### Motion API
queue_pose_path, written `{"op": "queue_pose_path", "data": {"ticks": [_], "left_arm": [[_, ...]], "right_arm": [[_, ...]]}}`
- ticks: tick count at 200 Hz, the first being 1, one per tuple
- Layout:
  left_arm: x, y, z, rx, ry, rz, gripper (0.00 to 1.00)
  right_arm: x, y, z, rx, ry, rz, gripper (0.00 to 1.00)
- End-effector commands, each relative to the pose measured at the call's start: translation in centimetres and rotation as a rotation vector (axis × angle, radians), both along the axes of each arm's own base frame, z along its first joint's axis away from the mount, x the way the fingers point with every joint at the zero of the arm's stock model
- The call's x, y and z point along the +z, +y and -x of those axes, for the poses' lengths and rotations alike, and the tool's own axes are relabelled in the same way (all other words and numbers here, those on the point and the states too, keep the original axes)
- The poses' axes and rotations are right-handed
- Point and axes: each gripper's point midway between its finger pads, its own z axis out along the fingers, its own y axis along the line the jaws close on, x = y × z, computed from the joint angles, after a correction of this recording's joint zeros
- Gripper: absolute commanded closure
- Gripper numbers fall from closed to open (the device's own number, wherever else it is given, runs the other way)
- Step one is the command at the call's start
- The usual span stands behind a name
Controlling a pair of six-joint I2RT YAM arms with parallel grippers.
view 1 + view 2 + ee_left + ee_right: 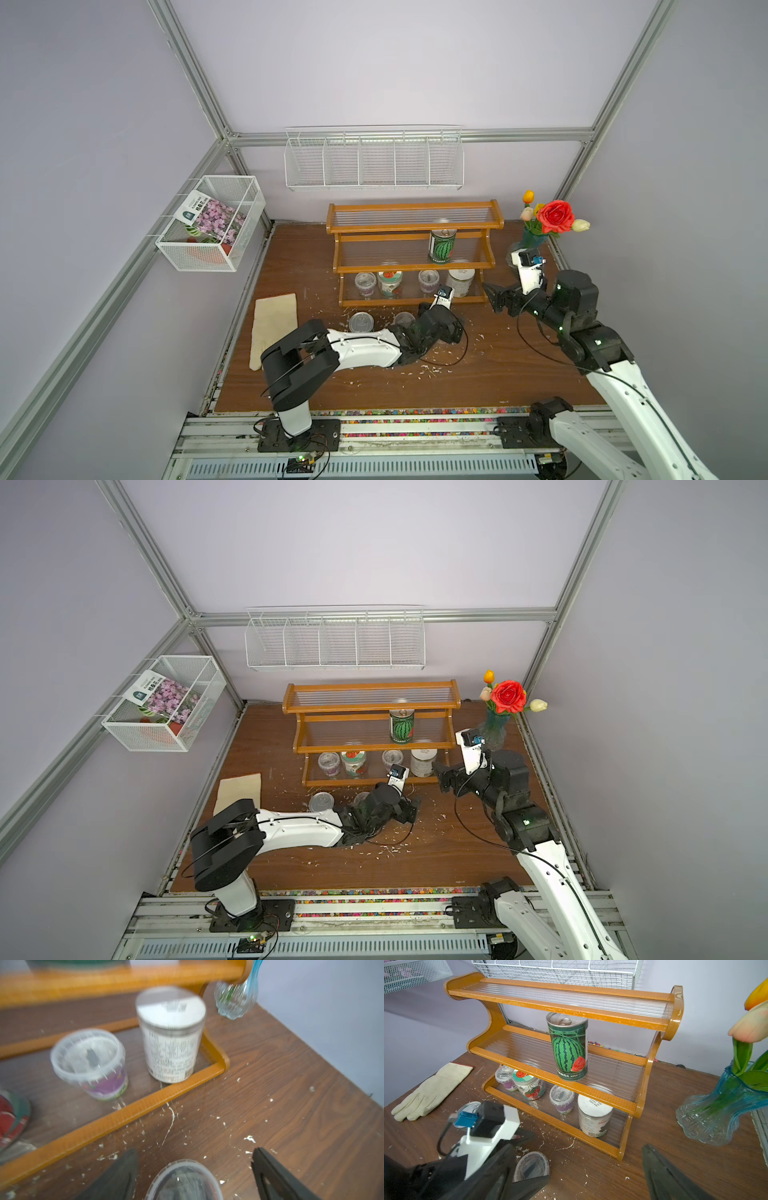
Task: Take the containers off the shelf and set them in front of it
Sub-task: 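Place the container at the center of the board, then pick up a container from the shelf.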
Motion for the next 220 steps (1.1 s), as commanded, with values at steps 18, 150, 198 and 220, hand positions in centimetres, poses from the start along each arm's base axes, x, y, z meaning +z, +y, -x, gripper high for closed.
{"op": "queue_pose_path", "data": {"ticks": [18, 150, 198, 220], "left_arm": [[4.9, 1.9, -0.2, -0.026, -0.064, -0.021, 0.09], [13.7, 17.3, -4.5, -0.074, -0.057, 0.233, 0.10], [13.2, 18.6, -4.1, -0.058, -0.039, 0.253, 0.09], [13.2, 18.6, -4.0, -0.062, -0.035, 0.267, 0.09]], "right_arm": [[1.1, 1.1, -0.6, 0.042, -0.026, -0.061, 0.03], [1.4, 7.8, -9.3, -0.006, -0.118, -0.120, 0.03], [0.3, 8.6, -12.6, -0.068, -0.117, -0.113, 0.03], [0.2, 9.5, -13.7, -0.059, -0.122, -0.110, 0.03]]}}
